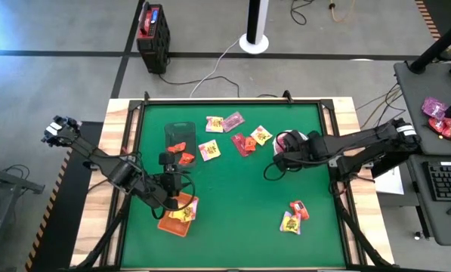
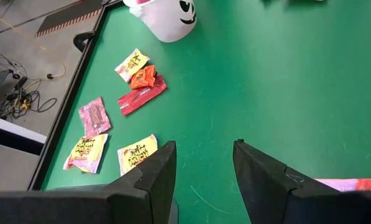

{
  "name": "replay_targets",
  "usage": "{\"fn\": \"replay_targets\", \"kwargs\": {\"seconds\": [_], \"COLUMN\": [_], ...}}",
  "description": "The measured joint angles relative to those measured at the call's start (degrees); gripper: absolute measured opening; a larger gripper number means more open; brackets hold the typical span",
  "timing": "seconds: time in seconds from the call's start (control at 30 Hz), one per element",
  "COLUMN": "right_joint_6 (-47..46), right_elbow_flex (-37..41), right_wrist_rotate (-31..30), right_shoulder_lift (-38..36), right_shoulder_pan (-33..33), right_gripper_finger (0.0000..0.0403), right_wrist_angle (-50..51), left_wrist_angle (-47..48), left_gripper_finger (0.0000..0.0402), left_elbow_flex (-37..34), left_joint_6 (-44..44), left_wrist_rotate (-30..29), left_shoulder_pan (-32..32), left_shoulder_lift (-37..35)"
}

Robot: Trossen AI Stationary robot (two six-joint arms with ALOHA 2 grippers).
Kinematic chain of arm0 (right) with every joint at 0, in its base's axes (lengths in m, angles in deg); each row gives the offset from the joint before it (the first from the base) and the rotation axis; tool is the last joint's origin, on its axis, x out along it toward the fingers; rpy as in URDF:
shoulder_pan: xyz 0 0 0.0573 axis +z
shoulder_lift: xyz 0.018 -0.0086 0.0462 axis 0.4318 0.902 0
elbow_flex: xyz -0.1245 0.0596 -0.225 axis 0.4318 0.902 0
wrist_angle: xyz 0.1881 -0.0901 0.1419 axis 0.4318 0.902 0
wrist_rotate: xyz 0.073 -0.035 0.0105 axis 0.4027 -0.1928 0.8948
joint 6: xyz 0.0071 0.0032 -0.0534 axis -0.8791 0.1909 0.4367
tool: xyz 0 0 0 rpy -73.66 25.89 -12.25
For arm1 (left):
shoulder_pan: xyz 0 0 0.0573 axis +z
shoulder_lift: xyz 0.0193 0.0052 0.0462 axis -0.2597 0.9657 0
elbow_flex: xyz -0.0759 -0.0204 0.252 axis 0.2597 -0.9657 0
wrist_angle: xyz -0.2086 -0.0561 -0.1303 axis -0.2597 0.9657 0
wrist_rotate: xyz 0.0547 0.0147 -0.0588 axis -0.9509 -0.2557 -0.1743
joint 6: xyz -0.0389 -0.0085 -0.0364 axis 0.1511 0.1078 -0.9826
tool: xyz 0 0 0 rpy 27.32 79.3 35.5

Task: Sort candy by brand, put in halloween buckets
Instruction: Put the red candy into the white bucket, then put the orange candy into the black bin

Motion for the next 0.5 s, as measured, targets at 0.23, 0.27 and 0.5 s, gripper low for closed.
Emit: {"fn": "replay_targets", "kwargs": {"seconds": [0.23,0.27,0.5], "right_joint_6": [2.66,3.84,21.09], "right_elbow_flex": [-2.41,-3.21,-9.39], "right_wrist_rotate": [-0.67,-0.70,1.07], "right_shoulder_lift": [0.00,0.00,1.44], "right_shoulder_pan": [-0.29,-0.29,-1.51], "right_gripper_finger": [0.0109,0.0116,0.0137], "right_wrist_angle": [-0.30,-0.90,-14.16], "left_wrist_angle": [0.00,0.01,-0.30], "left_gripper_finger": [0.0143,0.0143,0.0143], "left_elbow_flex": [-0.01,0.00,0.00], "left_joint_6": [1.13,1.71,0.90], "left_wrist_rotate": [-1.18,-2.61,-3.79], "left_shoulder_pan": [-0.02,-0.02,0.00], "left_shoulder_lift": [0.00,0.00,-2.04]}}
